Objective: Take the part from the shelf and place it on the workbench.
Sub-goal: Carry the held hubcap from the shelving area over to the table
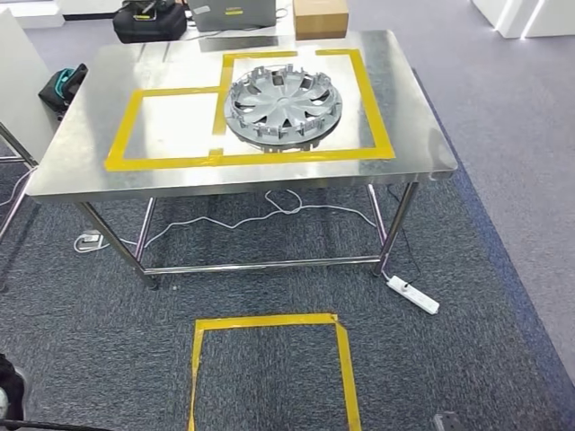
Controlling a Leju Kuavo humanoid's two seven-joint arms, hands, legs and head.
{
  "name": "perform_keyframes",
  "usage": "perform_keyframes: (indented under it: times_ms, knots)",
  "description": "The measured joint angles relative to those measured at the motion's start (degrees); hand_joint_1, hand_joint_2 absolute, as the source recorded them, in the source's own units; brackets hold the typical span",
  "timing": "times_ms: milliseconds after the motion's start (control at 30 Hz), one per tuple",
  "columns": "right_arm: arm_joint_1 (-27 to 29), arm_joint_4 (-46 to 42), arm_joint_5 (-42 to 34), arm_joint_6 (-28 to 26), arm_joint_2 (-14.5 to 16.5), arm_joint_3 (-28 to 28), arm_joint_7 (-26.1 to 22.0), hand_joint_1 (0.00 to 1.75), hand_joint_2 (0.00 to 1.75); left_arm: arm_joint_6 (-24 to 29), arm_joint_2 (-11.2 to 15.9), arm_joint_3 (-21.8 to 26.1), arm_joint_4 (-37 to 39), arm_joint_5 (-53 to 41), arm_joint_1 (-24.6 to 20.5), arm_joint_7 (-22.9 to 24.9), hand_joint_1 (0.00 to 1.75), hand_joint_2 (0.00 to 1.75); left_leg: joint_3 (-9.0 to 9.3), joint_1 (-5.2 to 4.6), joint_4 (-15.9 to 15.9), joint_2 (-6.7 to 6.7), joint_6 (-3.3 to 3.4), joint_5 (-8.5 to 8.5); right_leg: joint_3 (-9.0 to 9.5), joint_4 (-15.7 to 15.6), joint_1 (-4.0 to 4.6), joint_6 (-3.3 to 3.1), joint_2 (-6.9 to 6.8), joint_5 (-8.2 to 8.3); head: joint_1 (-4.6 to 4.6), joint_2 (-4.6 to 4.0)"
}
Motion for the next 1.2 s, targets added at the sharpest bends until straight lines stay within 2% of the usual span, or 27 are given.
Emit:
perform_keyframes:
  times_ms: [33,67,100,133,200,233,267,367,400,467,533,567,600,633,700,733,767,833,900,933,967,1033,1067,1100,1133,1200]
  knots:
    - [0.0,0.0,0.0,0.0,0.0,0.0,0.0,0.00,0.00,0.0,0.0,0.0,0.0,0.0,0.2,0.0,1.75,1.75,-2.47,0.25,2.5,0.02,-0.34,-1.45,0.29,0.0,-0.16,0.11,0.02,-0.38,0.03,-0.01]
    - [0.1,0.0,0.1,0.0,0.0,0.0,0.0,0.00,0.00,0.1,0.0,0.0,0.0,0.0,0.3,0.0,1.75,1.75,-4.12,0.48,3.3,0.04,-0.65,-2.14,0.68,0.0,-0.34,0.25,0.04,-0.79,0.02,-0.01]
    - [0.2,0.0,0.1,0.0,0.0,0.0,0.0,0.00,0.00,0.1,0.0,0.0,0.0,0.0,0.4,0.0,1.75,1.75,-4.81,0.68,2.2,0.07,-0.94,-1.47,1.23,0.0,-0.52,0.43,0.06,-1.25,0.00,-0.01]
    - [0.2,0.0,0.2,0.1,0.0,0.0,0.0,0.00,0.00,0.2,0.0,0.1,0.0,0.0,0.5,0.0,1.75,1.75,-4.62,0.86,-0.6,0.15,-1.16,0.81,1.88,0.0,-0.71,0.65,0.08,-1.73,0.02,-0.01]
    - [0.2,0.0,0.3,0.1,0.0,0.0,0.0,0.00,0.00,0.3,0.0,0.1,0.0,0.0,0.6,0.0,1.75,1.75,-3.53,1.11,-7.8,0.72,-1.23,7.53,2.82,0.0,-0.88,1.33,0.14,-2.76,-0.16,0.00]
    - [0.2,0.0,0.3,0.1,0.0,0.0,0.0,0.00,0.00,0.3,0.0,0.1,0.0,0.0,0.6,0.0,1.75,1.75,-3.17,1.12,-10.3,0.97,-1.02,9.92,3.12,-0.2,-0.87,1.75,0.14,-3.24,-0.19,0.00]
    - [0.2,0.0,0.3,0.1,0.0,0.0,0.0,0.00,0.00,0.3,0.0,0.1,0.0,0.0,0.6,0.0,1.75,1.75,-3.06,1.10,-11.7,1.10,-0.68,11.23,3.52,-0.4,-0.82,2.21,0.11,-3.46,-0.24,0.00]
    - [0.0,0.0,0.4,0.1,0.0,0.0,0.1,0.00,0.00,0.3,0.0,0.1,0.0,0.0,0.7,0.0,1.75,1.75,-2.35,1.12,-12.4,0.67,0.75,11.28,4.06,0.3,-0.87,3.37,-0.09,-3.46,-0.08,0.00]
    - [-0.1,0.0,0.4,0.1,0.1,0.0,0.1,0.00,0.00,0.3,0.0,0.1,0.0,0.0,0.6,0.0,1.75,1.75,-1.82,1.12,-12.4,0.62,1.20,11.07,3.16,2.0,-0.91,3.55,-0.14,-3.69,0.00,0.01]
    - [-0.3,0.0,0.4,0.1,0.1,0.0,0.0,0.00,0.00,0.3,0.0,0.2,0.0,0.0,0.6,0.0,1.75,1.75,-0.76,0.98,-12.4,0.60,1.84,10.30,-0.80,8.6,-0.90,3.70,-0.17,-5.52,0.20,0.01]
    - [-0.2,0.0,0.4,0.0,0.1,0.0,0.0,0.00,0.00,0.3,0.0,0.2,0.0,0.0,0.6,0.0,1.75,1.75,0.13,0.75,-12.4,0.44,2.13,9.36,-5.69,15.0,-0.74,3.71,-0.16,-8.51,0.40,0.01]
    - [0.0,0.0,0.4,0.0,0.1,0.0,0.1,0.00,0.00,0.3,0.0,0.2,0.0,0.0,0.7,0.0,1.75,1.75,0.73,0.65,-12.4,0.32,2.20,8.83,-7.20,16.0,-0.63,3.64,-0.15,-9.35,0.45,0.02]
    - [0.0,0.0,0.4,0.0,0.1,0.0,0.1,0.00,0.00,0.3,0.0,0.2,0.0,0.0,0.7,0.0,1.75,1.75,1.50,0.57,-12.4,0.21,2.22,8.23,-7.76,15.1,-0.51,3.49,-0.15,-9.12,0.48,0.02]
    - [0.1,0.0,0.5,0.0,0.1,0.0,0.1,0.00,0.00,0.3,0.0,0.2,0.0,0.0,0.7,0.0,1.75,1.75,2.42,0.51,-12.4,0.15,2.18,7.55,-7.40,12.4,-0.39,3.24,-0.15,-7.50,0.52,0.01]
    - [0.1,0.0,0.6,0.0,0.1,0.0,0.1,0.00,0.00,0.2,0.0,0.2,0.1,-0.1,0.7,0.0,1.75,1.75,4.11,0.41,-12.3,0.11,1.93,6.13,-5.53,5.2,-0.18,2.82,-0.19,-1.77,0.50,0.00]
    - [0.1,0.0,0.7,0.0,0.1,0.0,0.2,0.00,0.00,0.2,0.0,0.2,0.1,-0.1,0.6,0.0,1.75,1.75,4.63,0.33,-12.3,0.08,1.72,5.52,-4.78,2.7,-0.07,2.62,-0.25,0.24,0.48,0.00]
    - [0.1,0.0,0.7,0.0,0.1,0.0,0.2,0.00,0.00,0.1,0.0,0.2,0.1,-0.2,0.6,0.0,1.75,1.75,4.90,0.26,-12.4,0.04,1.46,5.04,-4.31,1.5,0.03,2.45,-0.26,1.47,0.44,0.01]
    - [-0.1,0.0,0.9,0.0,0.1,0.0,0.3,0.00,0.00,0.0,0.0,0.2,0.1,-0.3,0.6,0.0,1.75,1.75,5.23,0.17,-12.3,-0.02,0.88,4.80,-3.77,1.2,0.05,1.96,-0.21,1.36,0.39,0.01]
    - [-0.2,0.0,0.9,0.1,0.2,0.0,0.3,0.00,0.00,0.1,0.1,0.1,0.1,-0.3,0.6,0.0,1.75,1.75,4.26,0.18,-9.8,0.08,0.30,5.15,-2.91,0.9,-0.23,1.43,-0.09,1.18,0.34,0.01]
    - [-0.2,0.0,1.0,0.1,0.3,0.0,0.3,0.00,0.00,0.1,0.1,0.1,0.1,-0.4,0.5,0.0,1.75,1.75,2.61,0.22,-7.0,0.14,0.02,4.88,-2.42,0.8,-0.39,1.18,-0.06,0.91,0.31,0.01]
    - [-0.2,0.0,1.0,0.1,0.3,0.0,0.3,0.00,0.00,0.1,0.1,0.1,0.1,-0.4,0.6,0.0,1.75,1.75,0.17,0.29,-3.3,0.21,-0.28,3.91,-1.97,0.7,-0.45,0.98,-0.05,0.53,0.32,0.02]
    - [-0.2,0.0,1.0,0.2,0.3,0.0,0.3,0.00,0.00,0.1,0.1,0.1,0.1,-0.4,0.6,0.0,1.75,1.75,-4.86,0.45,3.3,0.25,-0.68,0.58,-1.17,0.6,-0.51,0.75,-0.01,-0.32,0.32,0.02]
    - [-0.1,0.0,1.0,0.2,0.3,0.0,0.3,0.00,0.00,0.2,0.1,0.1,0.1,-0.4,0.6,0.0,1.75,1.75,-6.63,0.49,4.8,0.27,-0.76,-0.67,-0.64,0.6,-0.52,0.74,0.04,-0.81,0.31,0.02]
    - [-0.1,0.0,1.0,0.2,0.3,0.0,0.3,0.00,0.00,0.2,0.1,0.1,0.1,-0.4,0.7,0.0,1.75,1.75,-7.47,0.51,4.5,0.28,-0.74,-0.65,0.01,0.6,-0.52,0.75,0.10,-1.33,0.32,0.02]
    - [-0.1,0.0,1.0,0.2,0.3,0.0,0.3,0.00,0.00,0.3,0.1,0.1,0.1,-0.4,0.7,0.0,1.75,1.75,-7.60,0.51,2.7,0.28,-0.65,0.78,0.80,0.6,-0.52,0.82,0.16,-1.90,0.32,0.02]
    - [-0.1,0.0,1.0,0.2,0.3,0.0,0.3,0.00,0.00,0.3,0.1,0.1,0.1,-0.4,0.7,0.0,1.75,1.75,-6.54,0.51,-3.9,0.38,-0.36,6.94,2.29,0.6,-0.46,1.14,0.26,-3.10,0.29,0.02]
